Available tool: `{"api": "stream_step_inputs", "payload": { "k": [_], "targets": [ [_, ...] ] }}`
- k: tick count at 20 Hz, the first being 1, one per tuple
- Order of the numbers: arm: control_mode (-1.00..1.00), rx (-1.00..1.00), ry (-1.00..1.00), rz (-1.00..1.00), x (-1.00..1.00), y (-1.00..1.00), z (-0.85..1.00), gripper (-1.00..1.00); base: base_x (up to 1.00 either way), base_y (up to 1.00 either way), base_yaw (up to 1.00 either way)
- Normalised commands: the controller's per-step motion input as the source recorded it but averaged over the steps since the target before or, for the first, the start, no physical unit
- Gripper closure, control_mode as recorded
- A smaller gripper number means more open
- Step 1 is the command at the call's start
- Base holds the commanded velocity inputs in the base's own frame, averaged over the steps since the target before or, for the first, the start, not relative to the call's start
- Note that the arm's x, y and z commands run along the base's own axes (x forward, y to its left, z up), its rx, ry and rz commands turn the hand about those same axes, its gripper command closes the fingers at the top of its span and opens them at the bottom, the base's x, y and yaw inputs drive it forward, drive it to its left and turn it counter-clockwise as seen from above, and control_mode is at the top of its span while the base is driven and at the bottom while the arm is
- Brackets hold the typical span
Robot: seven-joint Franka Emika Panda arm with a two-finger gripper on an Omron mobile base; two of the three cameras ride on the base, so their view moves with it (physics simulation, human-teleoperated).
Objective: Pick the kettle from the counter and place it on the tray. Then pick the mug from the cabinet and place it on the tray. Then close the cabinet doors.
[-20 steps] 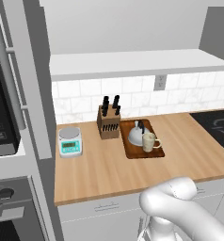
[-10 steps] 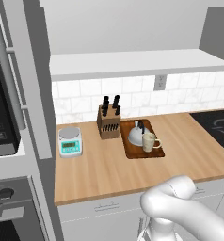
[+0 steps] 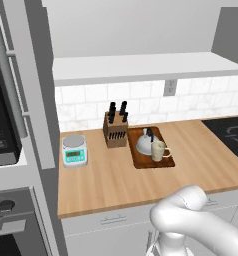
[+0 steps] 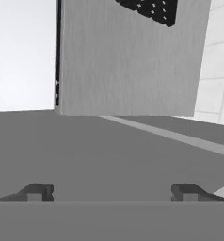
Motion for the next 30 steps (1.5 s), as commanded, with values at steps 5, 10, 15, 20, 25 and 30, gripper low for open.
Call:
{"api": "stream_step_inputs", "payload": {
  "k": [5, 10, 15, 20, 25, 30],
  "targets": [
    [-1.0, 0.0, -0.07, 0.0, 0.0, 0.19, 0.41, -1.0, 0.0, 0.0, 0.0],
    [-1.0, -0.04, -0.16, 0.0, -0.1, 0.4, 0.48, -1.0, 0.0, 0.0, 0.0],
    [-1.0, -0.1, -0.08, 0.0, -0.19, 0.58, 0.56, -1.0, 0.0, 0.0, 0.0],
    [-1.0, -0.17, 0.0, -0.01, -0.24, 0.57, 0.5, -1.0, 0.0, 0.0, 0.0],
    [-1.0, -0.18, 0.11, -0.03, -0.15, 0.57, 0.39, -1.0, 0.0, 0.0, 0.0],
    [-1.0, -0.18, 0.32, -0.05, 0.1, 0.57, 0.0, -1.0, 0.0, 0.0, 0.0]
  ]
}}
